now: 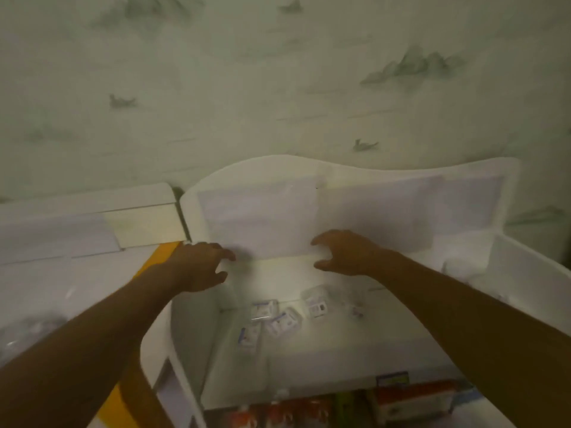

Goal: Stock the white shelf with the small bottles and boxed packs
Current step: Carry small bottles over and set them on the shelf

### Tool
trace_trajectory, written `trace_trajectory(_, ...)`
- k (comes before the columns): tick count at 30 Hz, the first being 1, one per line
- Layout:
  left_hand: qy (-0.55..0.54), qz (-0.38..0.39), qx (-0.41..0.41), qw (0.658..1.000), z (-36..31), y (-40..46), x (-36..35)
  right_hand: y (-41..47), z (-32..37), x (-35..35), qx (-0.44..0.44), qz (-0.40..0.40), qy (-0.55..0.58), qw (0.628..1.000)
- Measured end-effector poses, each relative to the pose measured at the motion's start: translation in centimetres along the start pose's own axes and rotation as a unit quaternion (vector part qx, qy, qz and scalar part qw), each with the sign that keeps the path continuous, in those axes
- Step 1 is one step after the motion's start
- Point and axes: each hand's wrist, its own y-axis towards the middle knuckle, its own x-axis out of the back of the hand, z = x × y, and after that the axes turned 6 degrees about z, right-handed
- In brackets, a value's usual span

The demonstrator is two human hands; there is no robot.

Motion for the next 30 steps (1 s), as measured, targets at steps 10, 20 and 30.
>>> trace_trajectory(10,-0.057,-0.017,0.054,0.997,14.4,-12.0,-3.3,2.6,18.2,0.0,0.069,-0.023,-0.002,0.997)
trace_trajectory(20,-0.139,0.013,0.129,0.982,32.0,-24.7,-12.1,6.5,39.5,-4.7,0.101,-0.001,-0.02,0.995)
trace_trajectory(30,-0.234,0.043,0.201,0.95,41.2,-28.5,-21.5,10.9,48.0,-10.8,0.11,0.04,-0.047,0.992)
